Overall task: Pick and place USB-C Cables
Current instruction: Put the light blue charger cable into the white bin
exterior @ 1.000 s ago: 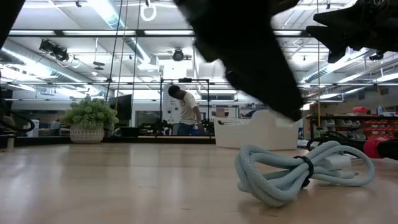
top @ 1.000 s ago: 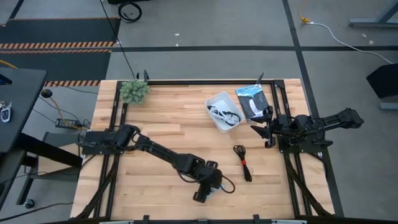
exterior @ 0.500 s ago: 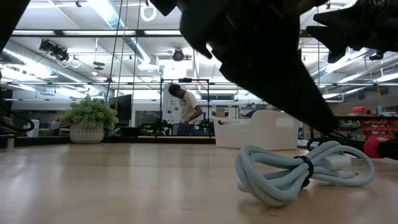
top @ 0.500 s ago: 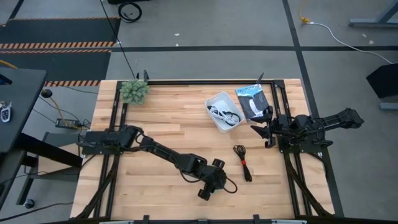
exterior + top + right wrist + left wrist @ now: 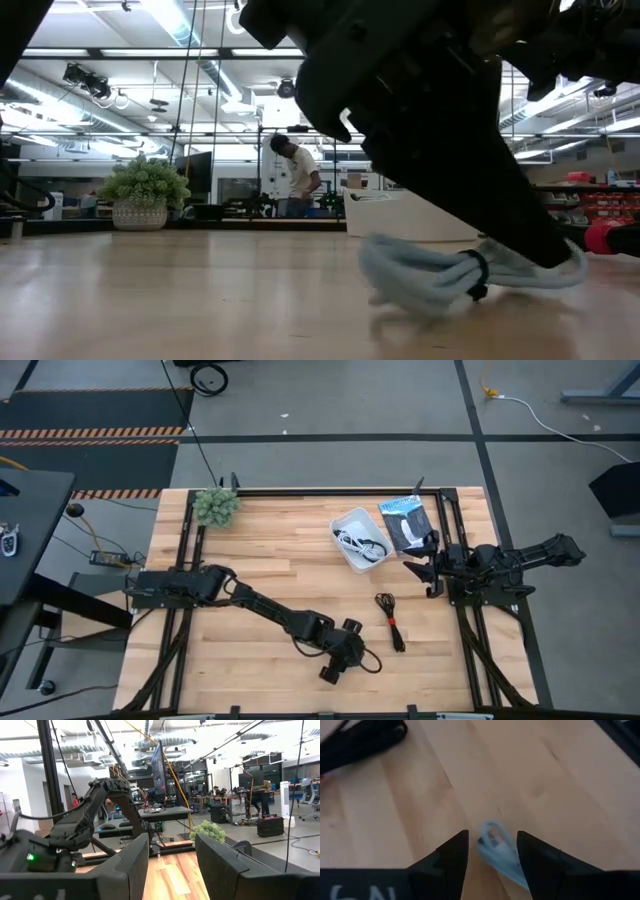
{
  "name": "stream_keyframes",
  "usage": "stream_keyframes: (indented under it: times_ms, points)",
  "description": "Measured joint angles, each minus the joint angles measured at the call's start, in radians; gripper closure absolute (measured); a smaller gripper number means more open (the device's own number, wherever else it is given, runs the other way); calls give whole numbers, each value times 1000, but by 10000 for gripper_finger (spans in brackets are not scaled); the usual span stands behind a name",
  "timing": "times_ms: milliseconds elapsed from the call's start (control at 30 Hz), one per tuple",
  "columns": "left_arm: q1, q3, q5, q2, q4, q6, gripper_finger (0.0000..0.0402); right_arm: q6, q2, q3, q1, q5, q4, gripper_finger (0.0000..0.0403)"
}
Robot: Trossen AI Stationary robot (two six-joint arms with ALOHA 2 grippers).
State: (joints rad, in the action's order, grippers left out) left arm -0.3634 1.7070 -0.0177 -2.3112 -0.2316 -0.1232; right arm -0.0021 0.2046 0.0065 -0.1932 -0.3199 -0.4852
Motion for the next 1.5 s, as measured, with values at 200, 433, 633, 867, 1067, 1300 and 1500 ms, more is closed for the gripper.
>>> stream_keyframes:
  times_ms: [200,433,633,867,1067,1300,1500]
  points:
    - [2,2,156,6,-102,-80,225,0,0,0,0,0,0,234]
    - [37,3,210,20,-221,-163,225,0,0,0,0,0,0,234]
    - [122,4,219,46,-362,-215,225,0,0,0,0,0,0,234]
    - [199,-2,372,102,-491,-300,225,0,0,0,0,0,-2,234]
    - [204,0,244,207,-508,-289,225,0,0,0,0,0,1,234]
    - [194,1,-52,223,-500,-93,225,0,0,0,0,0,0,234]
    - [127,-2,-24,183,-488,-70,225,0,0,0,0,0,-2,234]
